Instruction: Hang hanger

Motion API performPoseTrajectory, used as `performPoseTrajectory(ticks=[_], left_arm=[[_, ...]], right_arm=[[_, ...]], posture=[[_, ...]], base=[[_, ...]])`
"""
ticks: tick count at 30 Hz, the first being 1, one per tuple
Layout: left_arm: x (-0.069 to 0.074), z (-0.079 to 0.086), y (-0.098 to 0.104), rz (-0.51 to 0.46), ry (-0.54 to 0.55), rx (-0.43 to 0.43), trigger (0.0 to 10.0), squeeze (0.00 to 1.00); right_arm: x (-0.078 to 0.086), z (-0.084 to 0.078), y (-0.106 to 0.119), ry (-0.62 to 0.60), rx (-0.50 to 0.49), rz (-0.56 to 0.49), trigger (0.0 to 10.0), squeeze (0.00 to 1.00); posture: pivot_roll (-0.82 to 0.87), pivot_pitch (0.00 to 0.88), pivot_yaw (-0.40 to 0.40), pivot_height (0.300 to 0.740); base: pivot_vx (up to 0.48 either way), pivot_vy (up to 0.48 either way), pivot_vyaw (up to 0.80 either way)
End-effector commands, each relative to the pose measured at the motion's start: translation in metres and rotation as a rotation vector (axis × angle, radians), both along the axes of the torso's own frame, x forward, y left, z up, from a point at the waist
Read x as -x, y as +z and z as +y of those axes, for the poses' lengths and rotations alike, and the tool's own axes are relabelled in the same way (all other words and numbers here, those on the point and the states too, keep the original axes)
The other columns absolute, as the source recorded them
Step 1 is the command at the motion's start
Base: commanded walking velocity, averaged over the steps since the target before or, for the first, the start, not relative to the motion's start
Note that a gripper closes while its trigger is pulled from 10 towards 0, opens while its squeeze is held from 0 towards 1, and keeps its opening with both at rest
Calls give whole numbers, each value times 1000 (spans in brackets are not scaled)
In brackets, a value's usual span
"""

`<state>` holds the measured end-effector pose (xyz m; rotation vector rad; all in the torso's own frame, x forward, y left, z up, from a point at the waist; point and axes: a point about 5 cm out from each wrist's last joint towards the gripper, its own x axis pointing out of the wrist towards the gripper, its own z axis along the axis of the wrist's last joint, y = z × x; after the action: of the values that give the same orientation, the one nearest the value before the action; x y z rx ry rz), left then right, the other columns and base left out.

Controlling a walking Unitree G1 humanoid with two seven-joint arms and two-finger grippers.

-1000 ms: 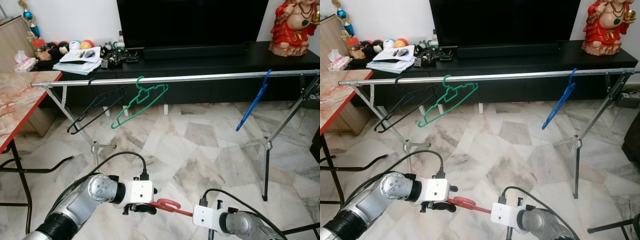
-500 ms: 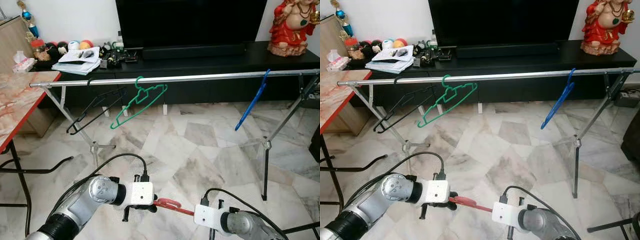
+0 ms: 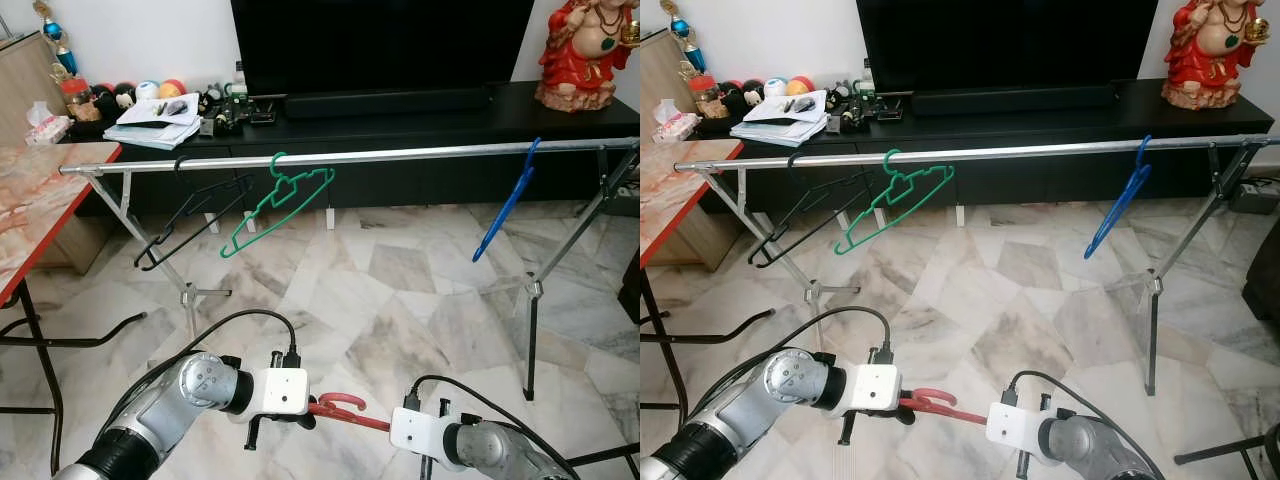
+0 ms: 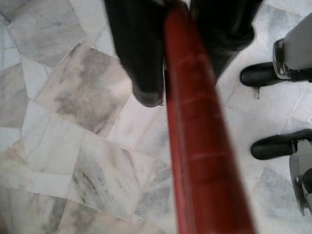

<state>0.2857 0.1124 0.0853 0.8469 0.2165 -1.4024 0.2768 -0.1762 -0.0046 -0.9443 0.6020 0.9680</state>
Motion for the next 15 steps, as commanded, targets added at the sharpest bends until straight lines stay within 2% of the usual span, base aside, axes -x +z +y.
performPoseTrajectory(ticks=[1, 13, 15], left_arm=[[-4, 2, 7, -23, 34, 48, 0, 0], [-3, 4, 5, -62, -16, -6, 0, 0], [-2, 6, 3, -90, -43, -44, 0, 0]], right_arm=[[5, 10, -4, 26, -35, 25, 10000, 1000], [11, 12, -7, 75, -44, 88, 10000, 1000], [11, 12, -7, 100, -17, 92, 10000, 1000]], posture=[[70, 88, 85, 740], [68, 84, 84, 740], [70, 85, 82, 740]], base=[[0, 0, 0], [0, 0, 0], [0, 0, 0]])
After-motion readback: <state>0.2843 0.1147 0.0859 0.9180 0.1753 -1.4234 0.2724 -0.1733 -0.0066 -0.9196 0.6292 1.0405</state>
